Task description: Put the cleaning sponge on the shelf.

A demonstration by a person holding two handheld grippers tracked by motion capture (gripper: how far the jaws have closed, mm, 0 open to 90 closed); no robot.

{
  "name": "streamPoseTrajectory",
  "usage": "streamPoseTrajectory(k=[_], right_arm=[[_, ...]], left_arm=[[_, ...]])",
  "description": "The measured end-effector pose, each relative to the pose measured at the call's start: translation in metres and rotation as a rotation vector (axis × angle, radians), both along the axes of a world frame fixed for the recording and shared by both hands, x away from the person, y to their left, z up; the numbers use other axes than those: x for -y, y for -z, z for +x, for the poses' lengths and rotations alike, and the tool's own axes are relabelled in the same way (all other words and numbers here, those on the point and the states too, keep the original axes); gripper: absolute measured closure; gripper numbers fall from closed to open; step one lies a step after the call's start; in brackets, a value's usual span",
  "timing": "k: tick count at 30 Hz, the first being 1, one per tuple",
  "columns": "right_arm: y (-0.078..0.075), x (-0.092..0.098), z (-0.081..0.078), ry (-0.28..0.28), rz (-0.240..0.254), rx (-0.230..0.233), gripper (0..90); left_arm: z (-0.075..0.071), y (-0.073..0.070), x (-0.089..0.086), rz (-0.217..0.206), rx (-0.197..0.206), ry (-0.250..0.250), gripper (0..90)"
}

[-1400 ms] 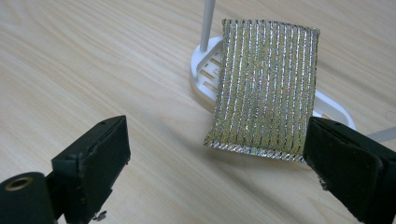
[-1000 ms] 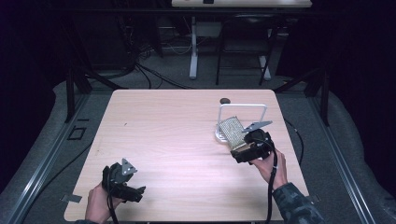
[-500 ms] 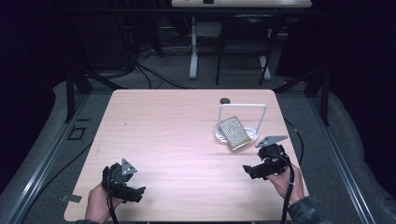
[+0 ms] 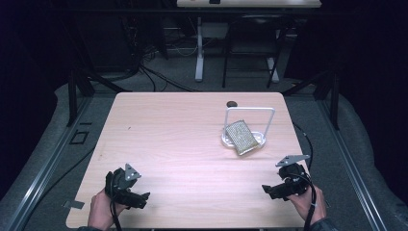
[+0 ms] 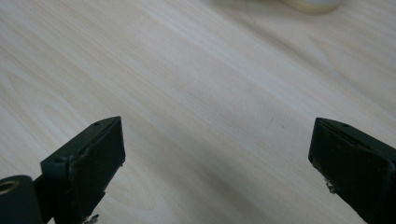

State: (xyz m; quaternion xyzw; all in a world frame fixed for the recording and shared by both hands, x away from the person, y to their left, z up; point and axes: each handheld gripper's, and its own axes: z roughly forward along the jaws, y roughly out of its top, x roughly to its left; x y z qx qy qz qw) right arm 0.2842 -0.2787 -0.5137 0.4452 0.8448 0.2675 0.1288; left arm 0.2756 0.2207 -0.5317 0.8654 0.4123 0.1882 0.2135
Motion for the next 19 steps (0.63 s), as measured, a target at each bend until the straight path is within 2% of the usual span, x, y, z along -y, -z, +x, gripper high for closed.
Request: streamPoseTrajectory(k=[3, 9, 19], right_arm=[[0.006, 0.005, -0.004, 0.002, -0.014, -0.017, 3.2], [0.012, 0.012, -0.008, 0.015, -0.009, -0.039, 3.2], [0.015, 0.015, -0.006, 0.025, -0.018, -0.044, 3.3]], left_arm=[[0.001, 0.000, 0.000, -0.001, -0.003, 0.002, 0.1], [0.001, 0.000, 0.000, 0.000, -0.001, 0.003, 0.1], [0.001, 0.000, 0.000, -0.001, 0.002, 0.006, 0.1]])
